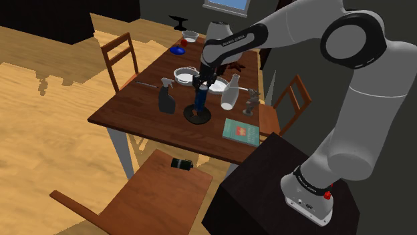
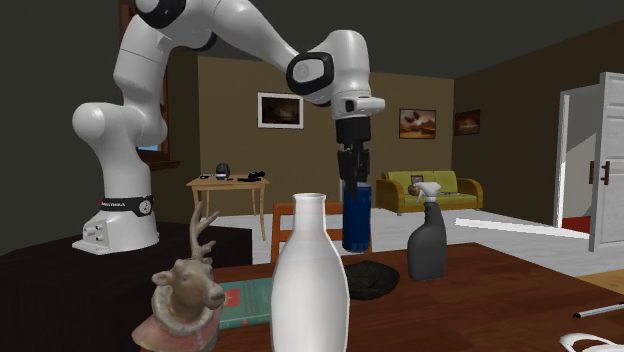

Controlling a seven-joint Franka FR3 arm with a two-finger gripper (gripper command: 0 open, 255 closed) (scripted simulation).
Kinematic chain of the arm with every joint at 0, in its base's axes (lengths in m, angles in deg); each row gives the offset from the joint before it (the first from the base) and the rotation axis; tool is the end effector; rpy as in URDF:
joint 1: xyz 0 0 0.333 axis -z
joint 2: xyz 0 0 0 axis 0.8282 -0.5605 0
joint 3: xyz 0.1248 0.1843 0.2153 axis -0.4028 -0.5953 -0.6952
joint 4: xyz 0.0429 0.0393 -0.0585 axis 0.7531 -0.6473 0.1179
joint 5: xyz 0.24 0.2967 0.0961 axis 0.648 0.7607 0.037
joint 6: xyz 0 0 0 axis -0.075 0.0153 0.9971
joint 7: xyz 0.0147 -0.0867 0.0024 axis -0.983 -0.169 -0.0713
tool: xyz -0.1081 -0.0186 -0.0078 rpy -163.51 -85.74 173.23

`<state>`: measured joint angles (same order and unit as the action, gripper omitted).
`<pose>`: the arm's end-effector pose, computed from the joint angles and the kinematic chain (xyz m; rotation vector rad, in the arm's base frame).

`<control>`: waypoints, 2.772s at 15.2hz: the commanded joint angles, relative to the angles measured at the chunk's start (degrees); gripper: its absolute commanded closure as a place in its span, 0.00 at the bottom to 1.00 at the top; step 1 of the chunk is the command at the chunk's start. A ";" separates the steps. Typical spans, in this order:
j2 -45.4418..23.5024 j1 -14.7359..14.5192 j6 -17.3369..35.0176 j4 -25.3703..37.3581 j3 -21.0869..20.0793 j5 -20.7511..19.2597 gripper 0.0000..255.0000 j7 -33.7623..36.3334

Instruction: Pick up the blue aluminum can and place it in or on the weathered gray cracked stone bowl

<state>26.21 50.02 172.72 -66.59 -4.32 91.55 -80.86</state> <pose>0.6302 0.0130 0.3185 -3.0907 0.2853 -0.1149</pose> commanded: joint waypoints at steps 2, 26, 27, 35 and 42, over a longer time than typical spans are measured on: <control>-1.34 0.13 1.99 -0.59 -0.08 0.26 1.00 -0.31; -23.76 -19.73 1.33 19.08 5.90 6.43 0.00 64.05; -26.13 -20.32 0.02 22.51 6.27 7.09 0.00 67.65; -48.91 -19.92 -14.45 58.68 8.30 10.91 0.00 91.92; -53.84 -19.31 -13.44 62.71 7.86 10.99 0.00 92.27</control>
<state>-27.14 30.95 159.28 -3.40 3.75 102.47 11.37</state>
